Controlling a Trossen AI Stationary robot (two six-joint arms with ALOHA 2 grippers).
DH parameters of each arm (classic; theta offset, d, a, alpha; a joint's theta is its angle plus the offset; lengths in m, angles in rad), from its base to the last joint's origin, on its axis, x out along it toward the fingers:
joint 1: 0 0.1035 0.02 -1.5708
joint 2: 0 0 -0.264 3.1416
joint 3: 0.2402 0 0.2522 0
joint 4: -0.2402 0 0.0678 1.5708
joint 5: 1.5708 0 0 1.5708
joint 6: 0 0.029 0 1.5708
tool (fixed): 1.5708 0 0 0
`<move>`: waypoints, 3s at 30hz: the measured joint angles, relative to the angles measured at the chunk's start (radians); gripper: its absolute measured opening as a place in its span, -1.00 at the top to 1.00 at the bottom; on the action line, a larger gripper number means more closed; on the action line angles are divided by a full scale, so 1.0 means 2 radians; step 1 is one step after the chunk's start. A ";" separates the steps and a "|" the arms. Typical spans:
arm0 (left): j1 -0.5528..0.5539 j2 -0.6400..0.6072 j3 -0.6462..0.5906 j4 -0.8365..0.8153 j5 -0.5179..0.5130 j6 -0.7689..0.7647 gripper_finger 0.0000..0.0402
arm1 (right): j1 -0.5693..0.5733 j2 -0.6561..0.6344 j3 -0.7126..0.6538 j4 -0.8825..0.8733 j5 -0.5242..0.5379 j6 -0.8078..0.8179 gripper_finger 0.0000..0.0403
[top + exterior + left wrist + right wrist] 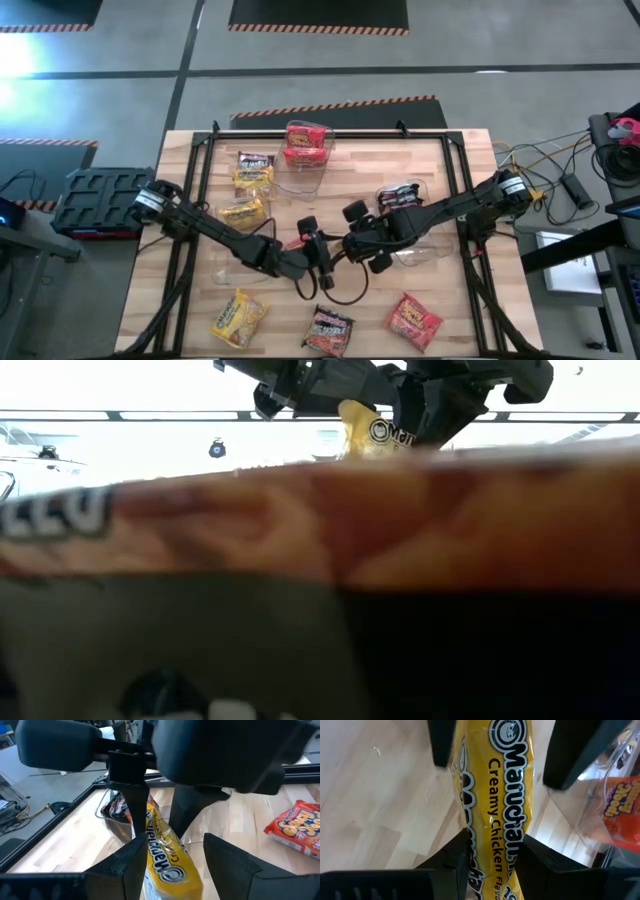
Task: Sort Maruchan noodles
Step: Put the bottom right yellow pack noodle into the bottom left transparent bin
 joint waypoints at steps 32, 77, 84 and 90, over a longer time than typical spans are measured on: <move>0.013 0.001 -0.011 -0.043 0.001 -0.088 0.12 | 0.000 0.000 0.000 0.016 0.030 -0.021 0.43; 0.022 0.001 -0.011 -0.053 0.002 -0.100 0.51 | 0.000 -0.041 0.000 -0.031 -0.058 0.120 -0.19; 0.028 -0.002 -0.011 -0.050 0.018 -0.099 0.51 | 0.000 -0.094 0.000 -0.043 -0.055 0.174 -0.22; 0.028 -0.035 -0.009 -0.071 0.031 -0.084 0.51 | 0.000 -0.137 -0.019 -0.040 -0.053 0.210 -0.22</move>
